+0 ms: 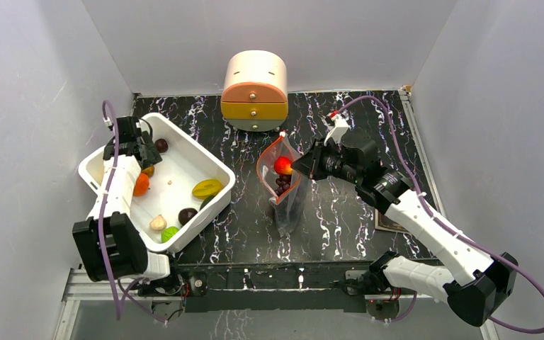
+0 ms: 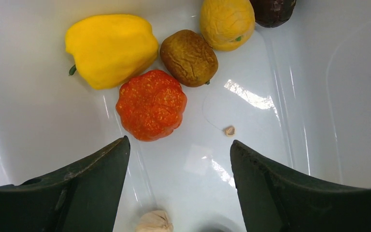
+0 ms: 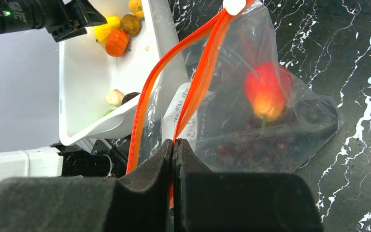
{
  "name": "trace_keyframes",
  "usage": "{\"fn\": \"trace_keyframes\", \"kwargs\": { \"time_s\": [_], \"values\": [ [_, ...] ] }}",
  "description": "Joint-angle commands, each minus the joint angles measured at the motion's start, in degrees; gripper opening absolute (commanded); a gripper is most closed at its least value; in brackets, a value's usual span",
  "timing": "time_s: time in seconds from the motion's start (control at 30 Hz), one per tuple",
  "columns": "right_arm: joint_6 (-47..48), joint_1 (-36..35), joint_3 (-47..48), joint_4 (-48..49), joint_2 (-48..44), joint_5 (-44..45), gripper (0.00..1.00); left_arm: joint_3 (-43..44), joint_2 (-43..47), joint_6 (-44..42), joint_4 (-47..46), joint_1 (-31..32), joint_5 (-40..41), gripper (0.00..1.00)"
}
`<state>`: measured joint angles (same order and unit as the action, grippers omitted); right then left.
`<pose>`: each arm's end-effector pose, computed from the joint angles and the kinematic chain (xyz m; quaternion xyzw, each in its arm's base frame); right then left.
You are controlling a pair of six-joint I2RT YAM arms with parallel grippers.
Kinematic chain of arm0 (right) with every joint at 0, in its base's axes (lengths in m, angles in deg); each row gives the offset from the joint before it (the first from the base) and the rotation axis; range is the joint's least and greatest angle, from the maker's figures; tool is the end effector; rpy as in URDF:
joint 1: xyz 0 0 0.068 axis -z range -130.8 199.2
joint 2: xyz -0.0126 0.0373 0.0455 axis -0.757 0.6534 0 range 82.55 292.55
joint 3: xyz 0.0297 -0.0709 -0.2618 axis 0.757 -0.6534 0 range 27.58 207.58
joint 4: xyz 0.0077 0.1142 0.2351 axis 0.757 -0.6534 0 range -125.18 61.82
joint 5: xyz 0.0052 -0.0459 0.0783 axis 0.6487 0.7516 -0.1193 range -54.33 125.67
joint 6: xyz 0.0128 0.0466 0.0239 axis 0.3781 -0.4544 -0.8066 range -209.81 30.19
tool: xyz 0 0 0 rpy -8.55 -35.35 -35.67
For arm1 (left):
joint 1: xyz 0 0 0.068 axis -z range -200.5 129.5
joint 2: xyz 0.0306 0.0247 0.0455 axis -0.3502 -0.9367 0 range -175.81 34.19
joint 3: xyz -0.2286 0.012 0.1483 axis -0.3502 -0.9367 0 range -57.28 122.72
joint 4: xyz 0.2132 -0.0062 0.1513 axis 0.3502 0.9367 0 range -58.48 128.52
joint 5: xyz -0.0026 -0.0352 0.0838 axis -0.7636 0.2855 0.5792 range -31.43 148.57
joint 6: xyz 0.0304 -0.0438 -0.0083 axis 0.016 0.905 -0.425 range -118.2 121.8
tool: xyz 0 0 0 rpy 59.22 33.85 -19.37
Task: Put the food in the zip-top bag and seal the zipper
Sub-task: Pick up the fake fruit from the bin.
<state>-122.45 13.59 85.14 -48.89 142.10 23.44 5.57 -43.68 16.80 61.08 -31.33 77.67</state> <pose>0.1855 0.1421 0.3506 -0.0804 0.8259 0.3825 0.4063 0.2860 0.0666 0.2904 -0.2657 0.8724 0.1390 0.3860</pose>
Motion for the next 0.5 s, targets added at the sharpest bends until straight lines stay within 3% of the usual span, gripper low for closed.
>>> {"fn": "trace_keyframes", "kwargs": {
  "time_s": [0.0, 0.47],
  "values": [
    [0.3, -0.2, 1.2, 3.9, -1.1, -0.6, 0.0, -0.8, -4.4, -6.0, -3.4, -0.1, 1.6, 0.74],
    [5.1, -0.2, 3.4, 1.5, -0.4, 4.2, 0.0, -5.0, -13.4, -18.4, -10.9, -0.1, 10.9, 0.71]
  ]
}}
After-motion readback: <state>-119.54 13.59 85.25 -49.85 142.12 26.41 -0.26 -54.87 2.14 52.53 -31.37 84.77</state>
